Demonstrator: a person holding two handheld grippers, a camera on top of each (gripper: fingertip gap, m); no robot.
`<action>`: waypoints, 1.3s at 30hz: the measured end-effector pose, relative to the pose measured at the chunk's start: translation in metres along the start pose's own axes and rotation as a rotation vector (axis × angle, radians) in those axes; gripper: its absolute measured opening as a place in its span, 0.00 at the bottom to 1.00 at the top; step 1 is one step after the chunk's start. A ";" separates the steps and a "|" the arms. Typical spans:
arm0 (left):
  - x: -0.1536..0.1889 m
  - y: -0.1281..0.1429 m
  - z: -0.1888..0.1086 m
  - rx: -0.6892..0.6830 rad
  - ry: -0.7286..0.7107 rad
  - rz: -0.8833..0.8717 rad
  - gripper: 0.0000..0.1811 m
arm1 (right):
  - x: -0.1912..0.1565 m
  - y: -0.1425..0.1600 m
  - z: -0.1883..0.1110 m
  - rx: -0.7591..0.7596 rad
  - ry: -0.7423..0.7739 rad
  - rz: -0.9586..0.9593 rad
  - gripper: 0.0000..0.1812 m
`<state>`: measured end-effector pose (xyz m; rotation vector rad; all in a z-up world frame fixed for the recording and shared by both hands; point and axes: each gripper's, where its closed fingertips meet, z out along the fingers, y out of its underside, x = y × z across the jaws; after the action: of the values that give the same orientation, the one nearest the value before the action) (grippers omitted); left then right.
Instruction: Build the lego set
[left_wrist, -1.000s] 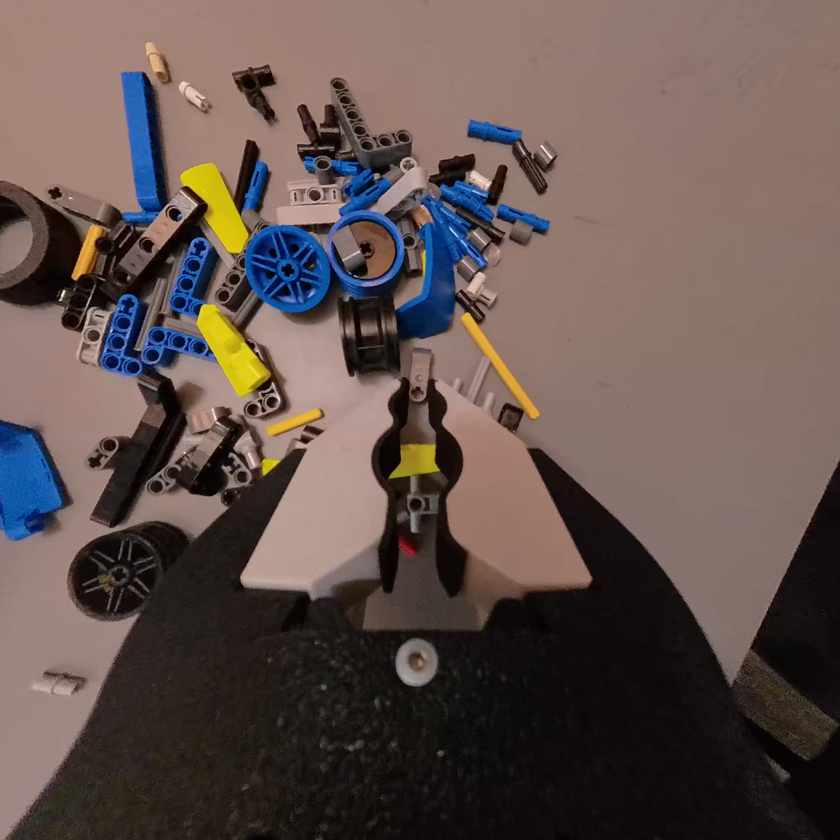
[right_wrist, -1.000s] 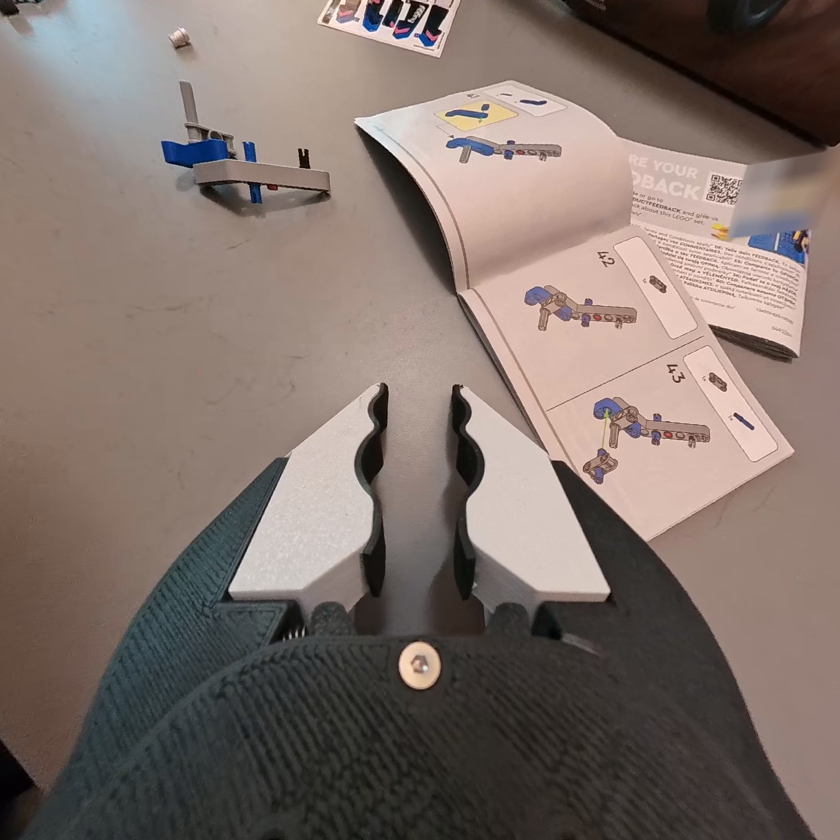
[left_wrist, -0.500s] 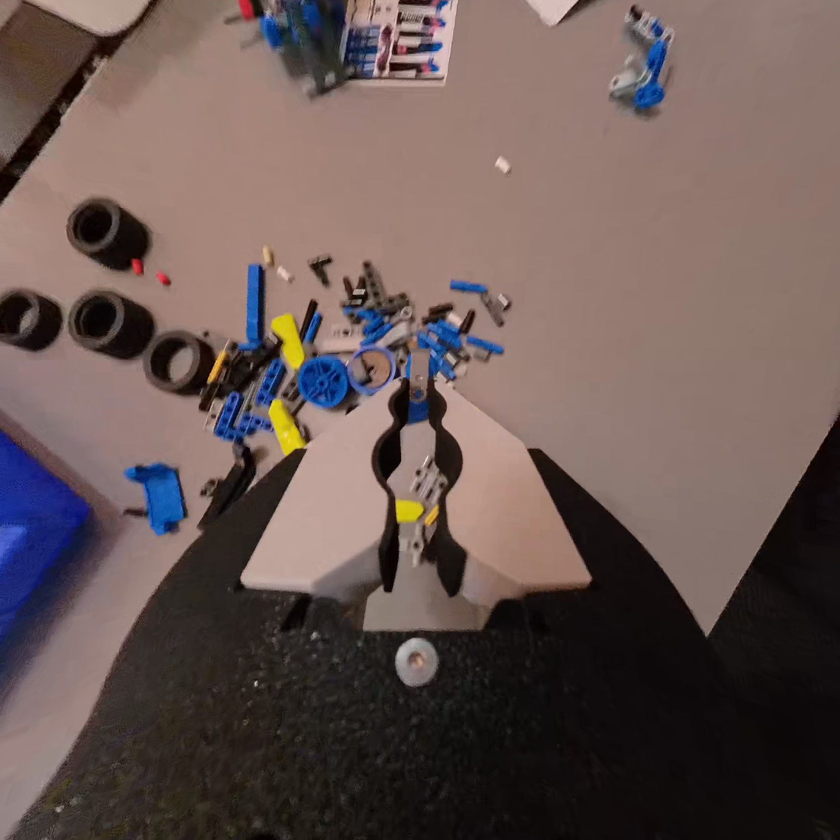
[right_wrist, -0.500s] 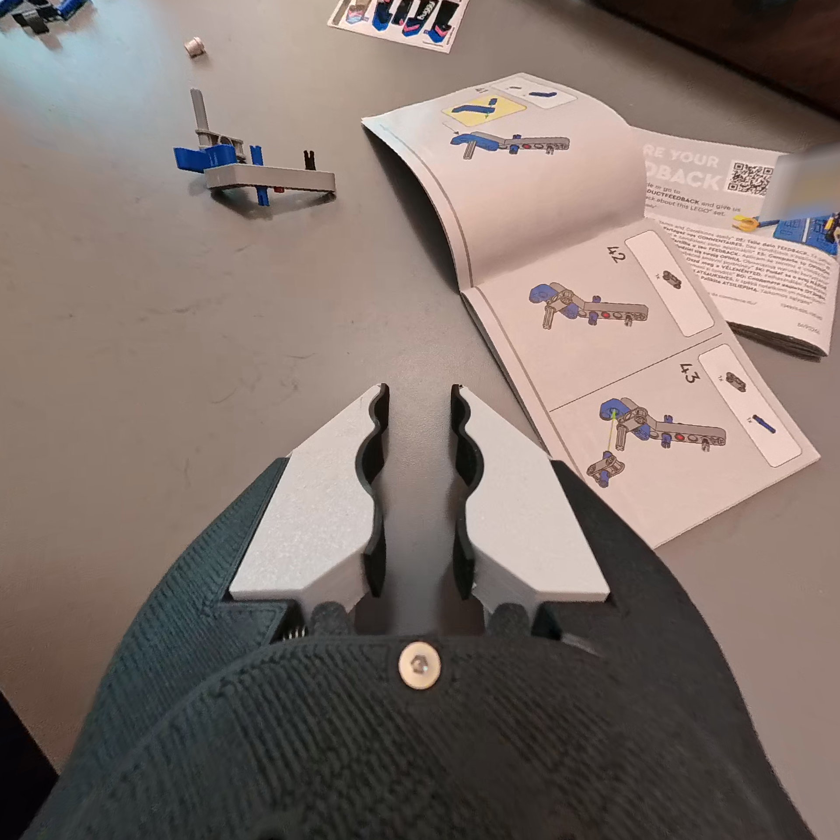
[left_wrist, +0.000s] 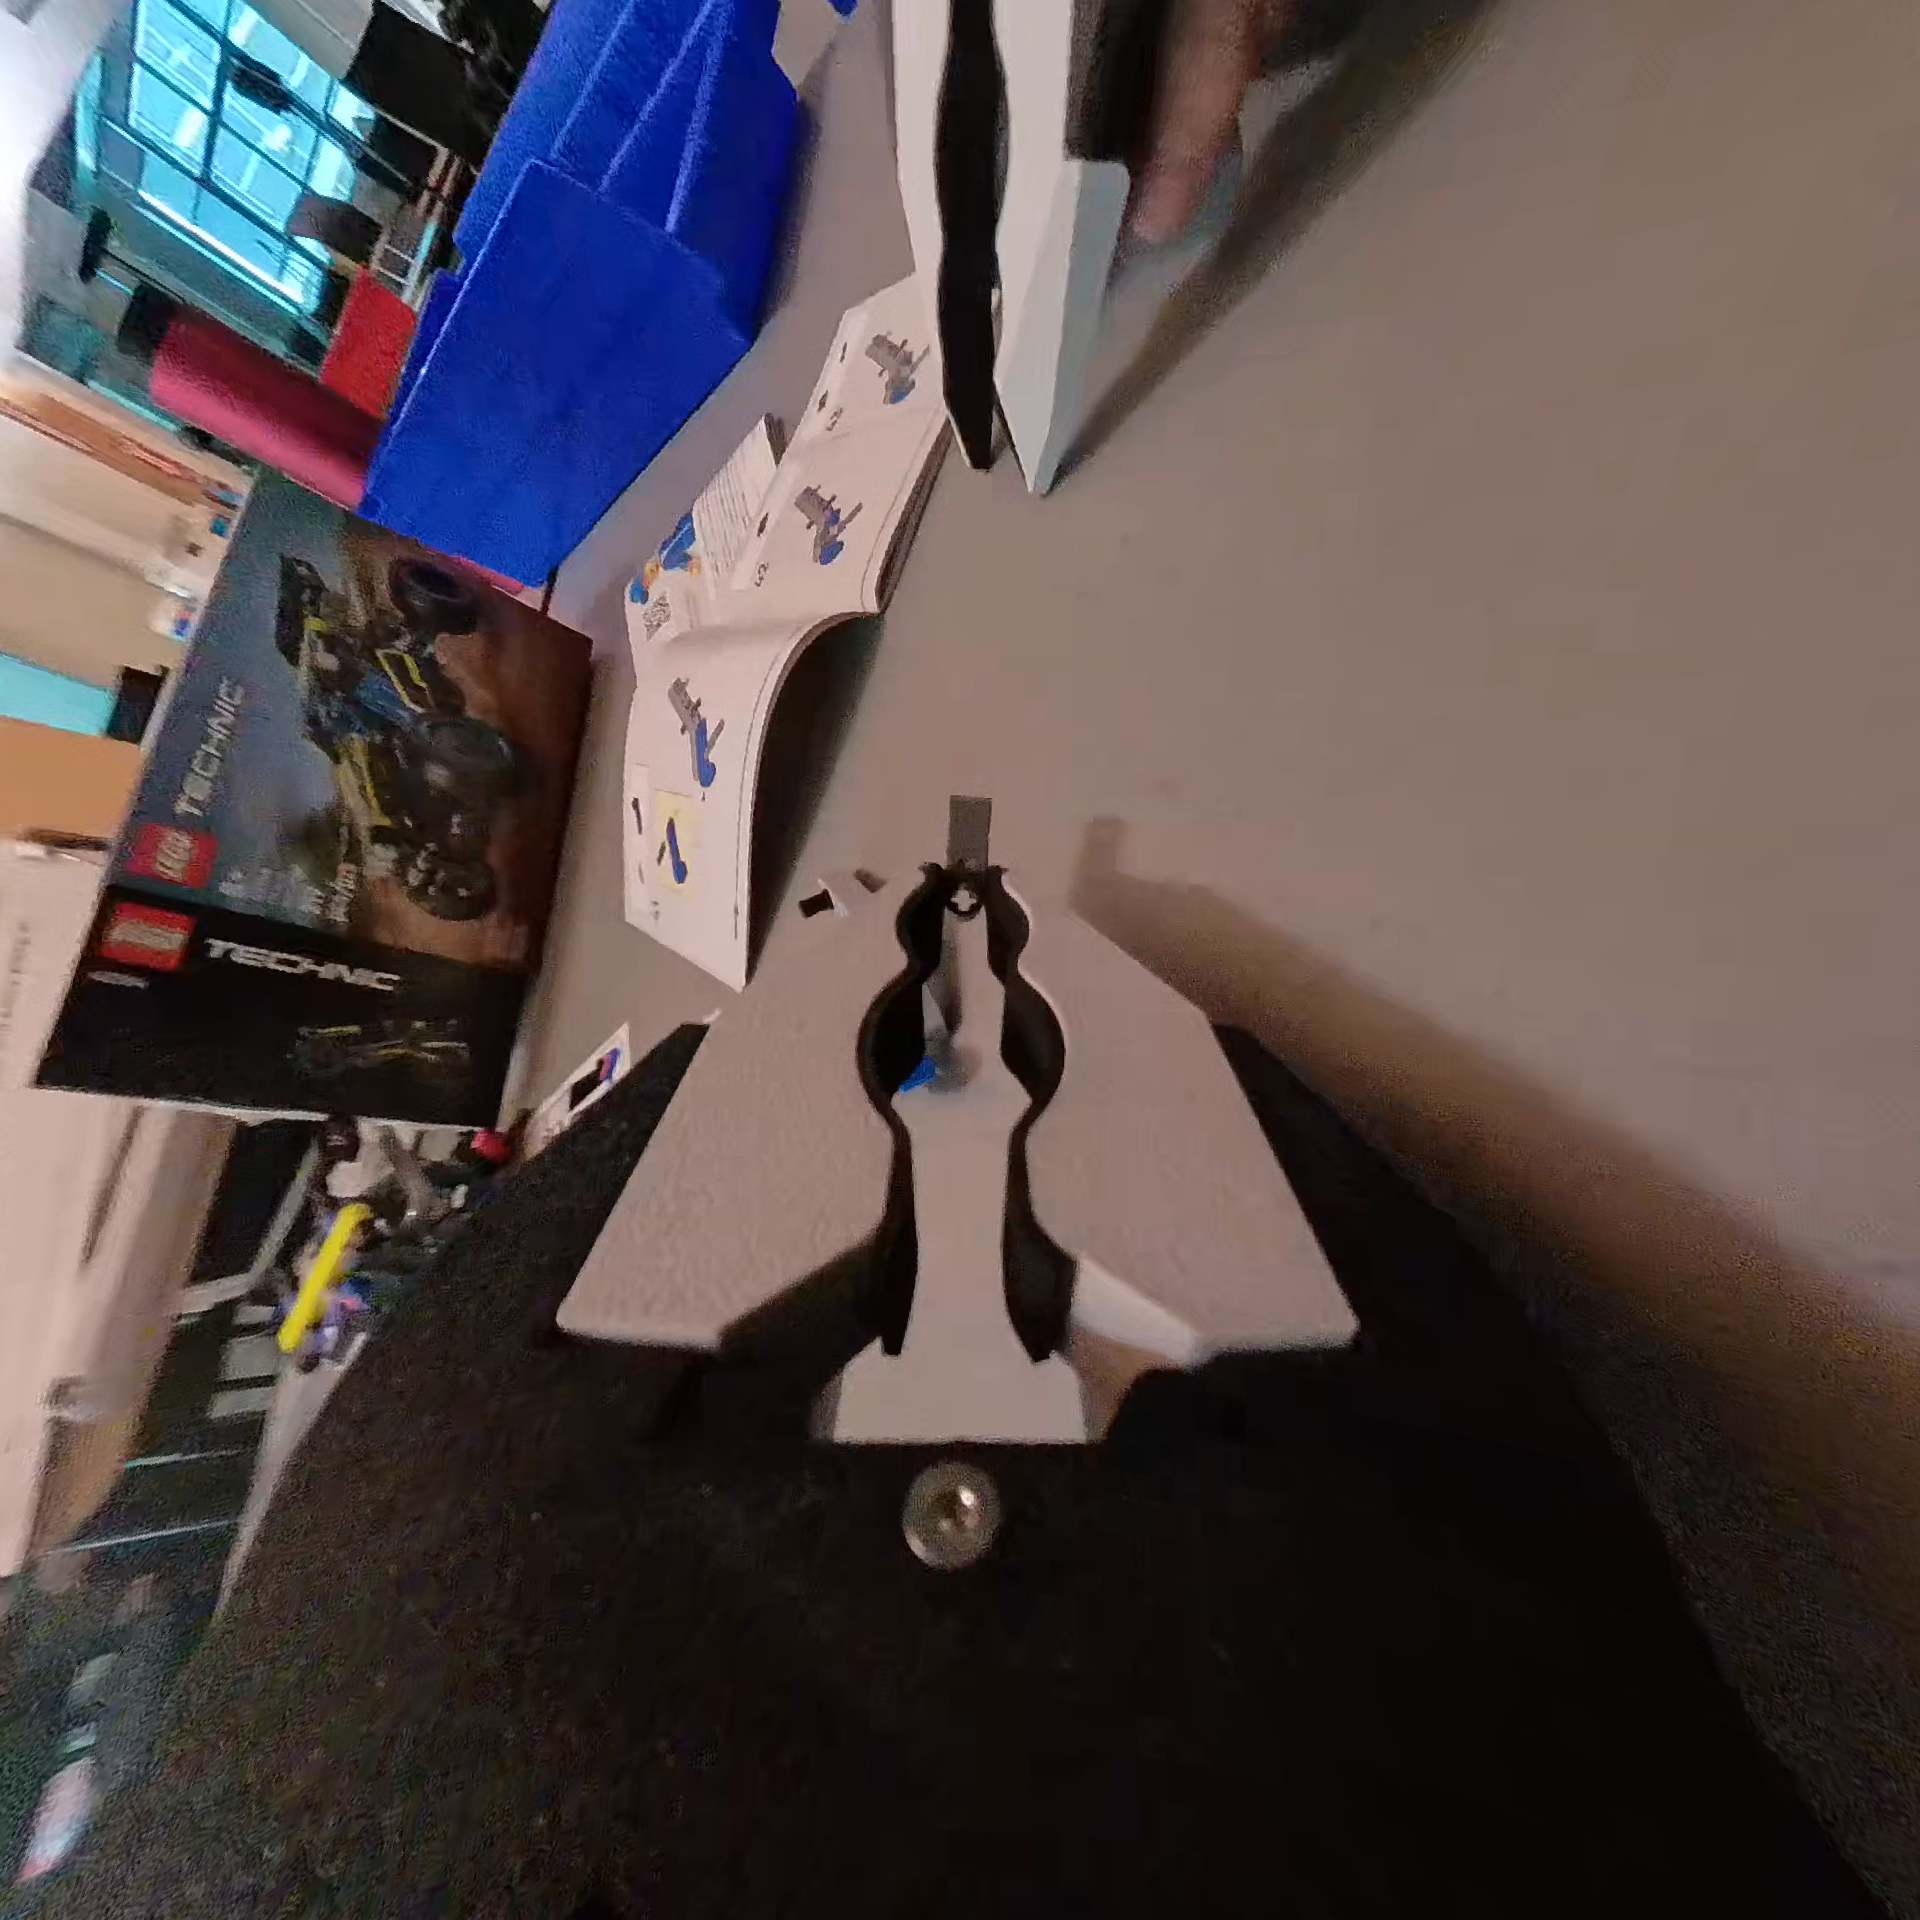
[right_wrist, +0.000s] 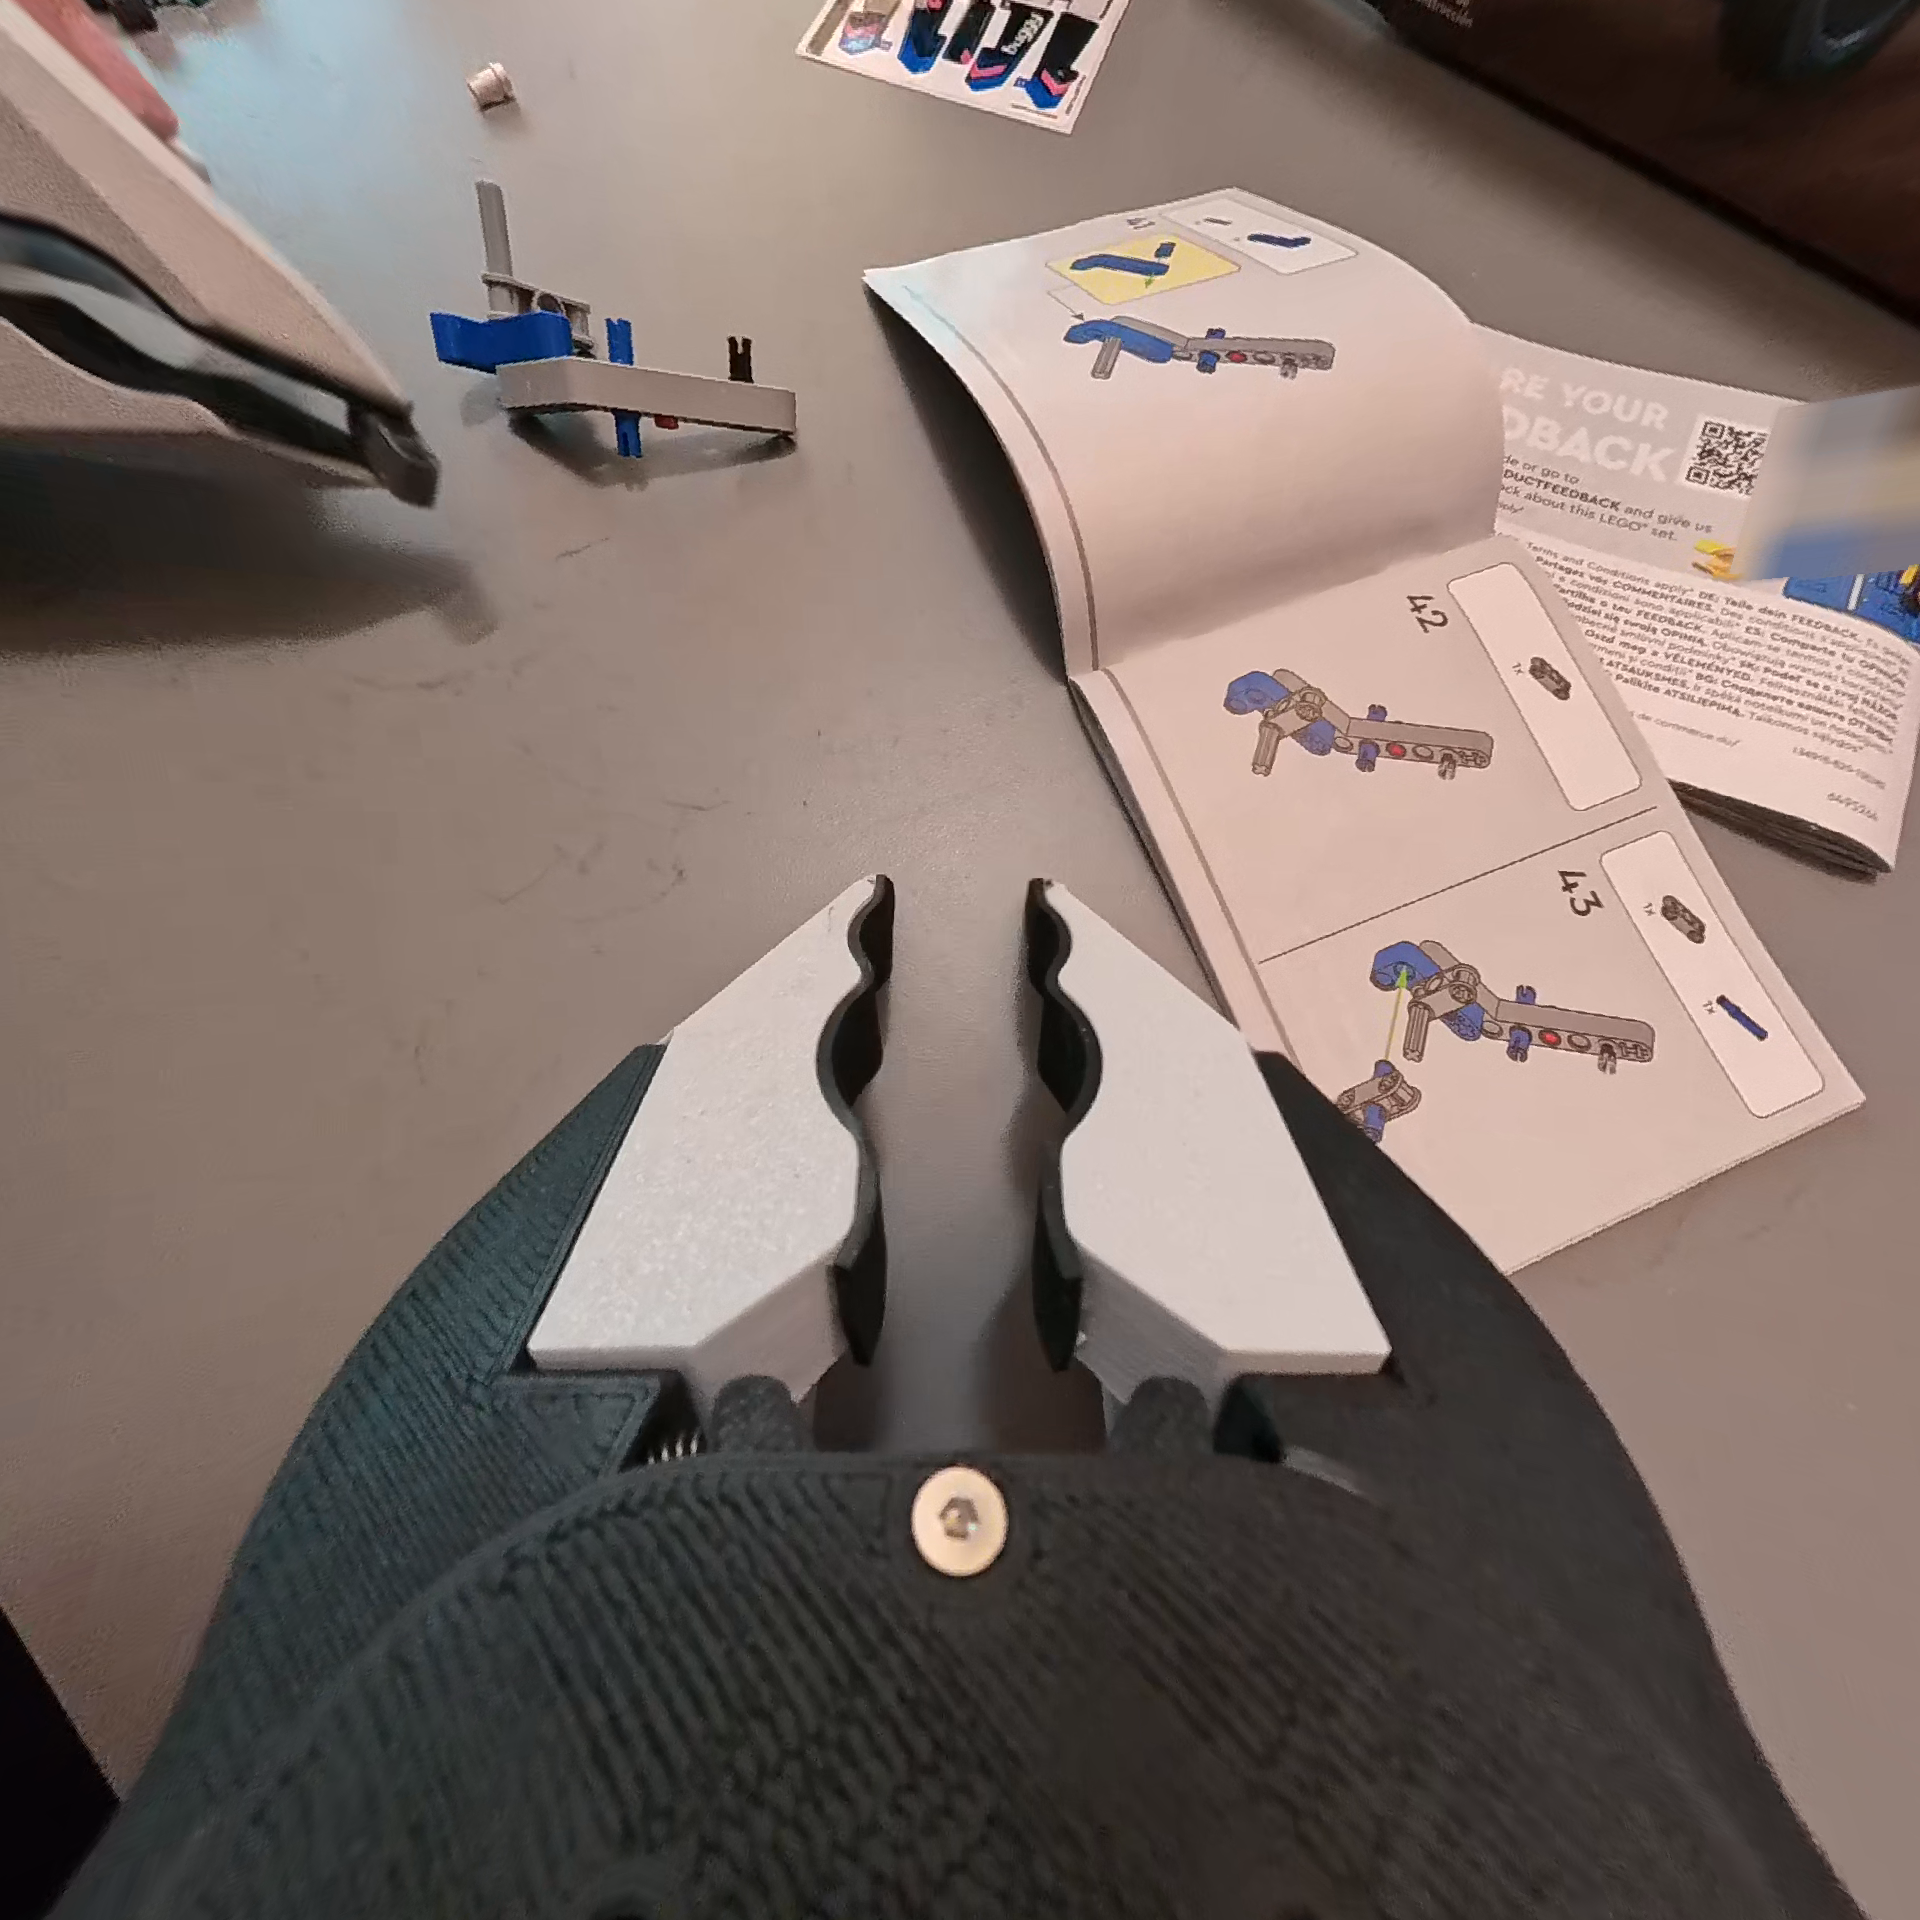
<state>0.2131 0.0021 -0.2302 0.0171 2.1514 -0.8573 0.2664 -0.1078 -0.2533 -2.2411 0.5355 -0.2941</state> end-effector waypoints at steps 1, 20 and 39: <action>0.005 0.001 0.002 -0.018 -0.004 0.068 0.03 | -0.001 0.000 0.000 0.001 0.001 -0.008 0.13; 0.023 -0.003 -0.004 -0.029 0.241 -0.409 0.08 | -0.002 0.000 0.000 0.001 0.003 -0.023 0.11; 0.021 0.000 0.004 -0.092 -0.091 0.698 0.02 | -0.007 -0.001 0.000 0.003 -0.030 -0.042 0.11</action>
<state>0.2016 -0.0056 -0.2466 0.6298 1.8927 -0.3414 0.2601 -0.1041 -0.2529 -2.2529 0.4721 -0.2814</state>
